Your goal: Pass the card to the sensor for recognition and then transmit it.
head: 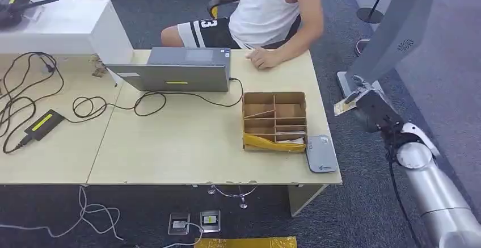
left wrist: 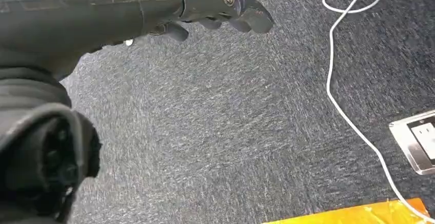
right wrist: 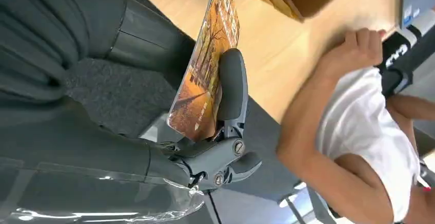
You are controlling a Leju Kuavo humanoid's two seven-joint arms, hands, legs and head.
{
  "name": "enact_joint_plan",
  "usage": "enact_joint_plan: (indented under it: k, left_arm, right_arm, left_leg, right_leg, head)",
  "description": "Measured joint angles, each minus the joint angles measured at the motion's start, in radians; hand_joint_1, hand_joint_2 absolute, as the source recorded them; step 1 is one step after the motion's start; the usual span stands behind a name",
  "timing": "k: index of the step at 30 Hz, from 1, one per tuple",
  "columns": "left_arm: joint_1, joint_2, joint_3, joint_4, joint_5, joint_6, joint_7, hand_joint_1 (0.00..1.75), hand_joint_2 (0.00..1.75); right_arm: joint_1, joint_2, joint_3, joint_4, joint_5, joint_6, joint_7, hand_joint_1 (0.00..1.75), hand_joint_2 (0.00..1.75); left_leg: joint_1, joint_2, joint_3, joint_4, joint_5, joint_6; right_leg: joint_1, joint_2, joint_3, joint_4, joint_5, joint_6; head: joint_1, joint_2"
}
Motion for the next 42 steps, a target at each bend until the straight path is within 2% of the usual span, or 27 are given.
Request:
enact_joint_plan:
  k: [9,21,42]
  left_arm:
    - [-0.013,0.006,0.0,0.0,-0.003,-0.005,0.0,0.0,0.0]
    - [-0.016,0.014,0.0,0.0,-0.022,-0.014,0.0,0.0,0.0]
    - [-0.015,0.018,0.0,0.0,-0.027,-0.018,0.0,0.0,0.0]
  right_arm:
    - [0.082,0.018,0.013,-0.039,0.088,0.018,0.027,1.75,1.75]
    - [0.197,0.038,0.059,-0.039,0.278,0.023,0.063,1.75,1.75]
    - [0.233,0.038,0.087,-0.038,0.298,-0.001,0.07,1.75,1.75]
  left_leg:
    - [0.0,0.0,0.0,0.0,0.0,0.0]
    - [0.0,0.0,0.0,0.0,0.0,0.0]
    - [0.0,0.002,0.001,0.0,0.0,-0.001]
  right_leg:
    - [0.0,0.0,0.0,0.0,0.0,0.0]
    - [0.0,0.0,0.0,0.0,0.0,-0.001]
    - [0.0,0.002,0.0,0.0,0.0,-0.001]
  head:
    - [0.0,0.0]
    - [0.0,0.0]
    - [0.0,0.0]
